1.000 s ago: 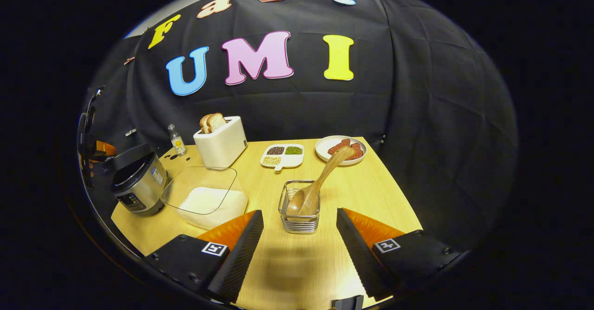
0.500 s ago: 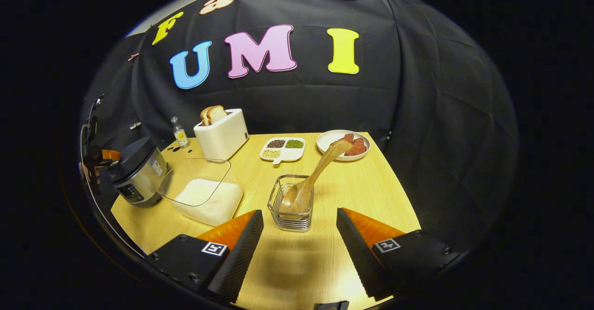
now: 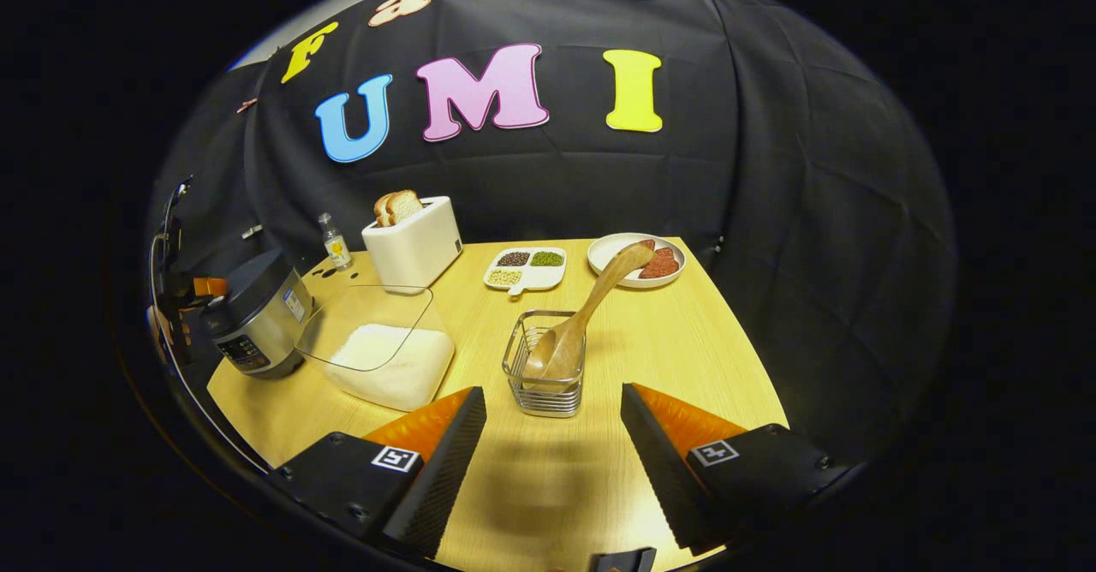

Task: Close the left gripper, press the button to open the rice cooker; take a wooden spoon from the chopstick holder with the right hand, scoop a spoonful of rice and pour it into the rice cooker, then put the wooden spoon back into the chopstick holder.

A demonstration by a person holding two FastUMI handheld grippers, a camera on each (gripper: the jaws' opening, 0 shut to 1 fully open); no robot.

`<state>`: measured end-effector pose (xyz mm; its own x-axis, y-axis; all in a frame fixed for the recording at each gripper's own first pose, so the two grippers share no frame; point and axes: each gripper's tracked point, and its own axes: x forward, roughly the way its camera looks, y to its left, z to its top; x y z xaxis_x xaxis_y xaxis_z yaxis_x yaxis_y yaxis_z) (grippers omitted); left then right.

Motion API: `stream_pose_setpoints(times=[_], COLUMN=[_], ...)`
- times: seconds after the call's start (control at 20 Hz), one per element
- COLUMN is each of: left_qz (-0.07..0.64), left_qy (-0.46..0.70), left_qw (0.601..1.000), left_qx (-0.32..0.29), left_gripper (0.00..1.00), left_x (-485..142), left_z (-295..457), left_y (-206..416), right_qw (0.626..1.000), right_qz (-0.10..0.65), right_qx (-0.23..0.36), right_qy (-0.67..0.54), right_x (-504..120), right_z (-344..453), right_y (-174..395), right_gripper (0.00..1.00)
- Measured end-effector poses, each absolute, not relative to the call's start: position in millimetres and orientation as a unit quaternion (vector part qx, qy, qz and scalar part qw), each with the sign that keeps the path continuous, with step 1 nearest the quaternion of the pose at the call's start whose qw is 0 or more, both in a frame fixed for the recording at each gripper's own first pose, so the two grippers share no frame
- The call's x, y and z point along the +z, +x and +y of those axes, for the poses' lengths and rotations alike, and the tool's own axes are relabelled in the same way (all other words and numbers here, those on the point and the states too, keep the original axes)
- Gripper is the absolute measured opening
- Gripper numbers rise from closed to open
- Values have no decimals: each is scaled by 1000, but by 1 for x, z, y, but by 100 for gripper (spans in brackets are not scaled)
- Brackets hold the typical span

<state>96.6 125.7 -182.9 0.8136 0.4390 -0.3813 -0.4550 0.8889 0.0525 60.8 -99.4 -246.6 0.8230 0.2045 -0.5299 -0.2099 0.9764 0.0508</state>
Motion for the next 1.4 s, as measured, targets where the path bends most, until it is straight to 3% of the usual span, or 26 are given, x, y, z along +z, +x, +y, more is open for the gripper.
stream_pose_setpoints(times=[0.15, 0.3, 0.75, 0.95, 1.15, 1.4], left_qz=[169, 129, 14, 4, -10, 7], left_qy=[-8, -7, -9, 2, 8, -6], left_qw=[956, 970, 999, 1000, 1000, 1000], left_qx=[238, 204, 49, 17, -3, -26], left_gripper=[96, 95, 96, 95, 95, 95], left_x=[-163, -118, 12, 15, 6, -11], left_z=[123, 98, 8, -8, -7, 1], left_y=[82, 68, 19, -9, -38, -40], right_qw=[961, 972, 996, 996, 998, 999], right_qz=[257, 218, 41, 20, 38, 37], right_qx=[102, 88, 80, 79, 51, 25], right_qy=[-8, -11, -10, -24, -23, -16], right_x=[-228, -189, -27, -7, -27, -23], right_z=[-90, -76, -21, -8, -14, -24], right_y=[60, 69, 67, 26, -19, -34], right_gripper=[99, 99, 98, 98, 99, 99])
